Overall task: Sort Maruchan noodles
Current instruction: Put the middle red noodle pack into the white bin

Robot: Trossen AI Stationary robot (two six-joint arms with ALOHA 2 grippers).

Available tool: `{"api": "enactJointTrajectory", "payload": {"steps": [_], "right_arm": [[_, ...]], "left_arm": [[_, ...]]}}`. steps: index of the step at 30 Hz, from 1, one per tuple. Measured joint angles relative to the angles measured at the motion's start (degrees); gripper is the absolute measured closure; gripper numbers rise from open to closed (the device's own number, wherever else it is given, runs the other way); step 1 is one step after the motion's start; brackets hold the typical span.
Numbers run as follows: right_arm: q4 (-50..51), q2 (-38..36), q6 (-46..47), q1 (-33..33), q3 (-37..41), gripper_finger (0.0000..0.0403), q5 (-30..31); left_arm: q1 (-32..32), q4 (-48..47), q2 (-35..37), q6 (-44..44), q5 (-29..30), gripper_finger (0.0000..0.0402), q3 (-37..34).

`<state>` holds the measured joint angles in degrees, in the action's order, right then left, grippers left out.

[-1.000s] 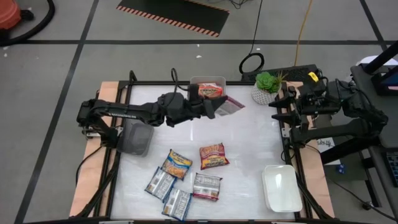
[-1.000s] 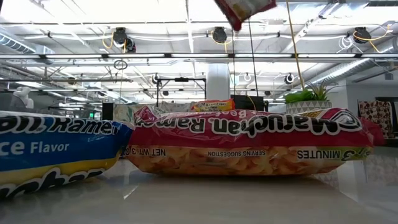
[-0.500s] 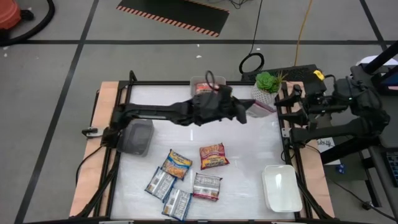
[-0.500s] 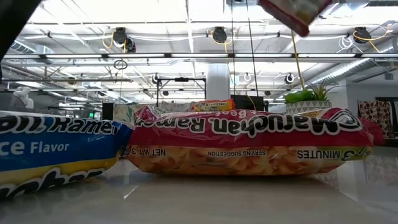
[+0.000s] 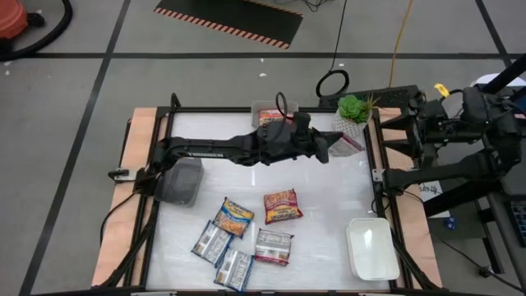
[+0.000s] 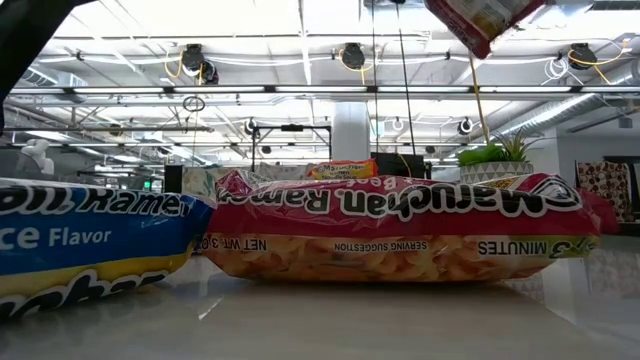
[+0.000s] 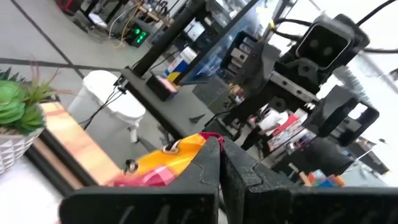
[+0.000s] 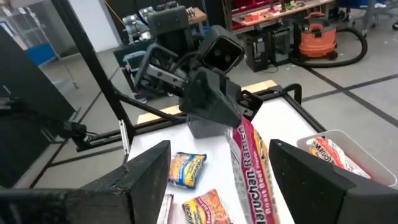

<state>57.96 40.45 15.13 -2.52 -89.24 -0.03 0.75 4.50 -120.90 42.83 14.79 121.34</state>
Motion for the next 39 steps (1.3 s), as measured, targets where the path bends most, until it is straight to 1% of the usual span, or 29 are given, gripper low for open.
{"api": "enactJointTrajectory", "payload": {"steps": [5,10,14,20,24,29,36,39], "right_arm": [[4.64,4.12,-2.81,0.0,-4.91,0.014,0.39],[6.0,7.12,-5.72,0.0,-7.96,0.014,3.15],[5.68,8.16,-6.37,0.0,-8.12,0.014,3.2],[5.61,9.11,-1.12,0.0,-8.12,0.014,2.91],[5.57,9.09,1.04,0.0,-8.12,0.014,3.06],[5.71,9.13,1.37,0.0,-8.12,0.0139,2.07],[5.99,9.13,-0.76,0.0,-8.12,0.0139,1.24],[8.98,9.47,-1.17,0.0,-8.12,0.0139,-0.02]], "left_arm": [[0.0,-0.05,0.0,1.12,0.02,0.0401,0.04],[0.02,0.19,0.0,1.35,0.02,0.0402,0.04],[0.02,0.19,0.0,2.08,0.04,0.0401,0.04],[0.38,0.26,0.0,1.72,0.34,0.0402,0.04],[0.98,0.11,0.0,1.2,1.86,0.0402,0.04],[1.66,-1.27,0.0,0.81,4.66,0.0401,0.04],[1.62,-2.45,0.0,-0.67,5.04,0.0402,0.0],[1.51,-2.7,0.0,-1.63,5.14,0.0401,0.0]]}}
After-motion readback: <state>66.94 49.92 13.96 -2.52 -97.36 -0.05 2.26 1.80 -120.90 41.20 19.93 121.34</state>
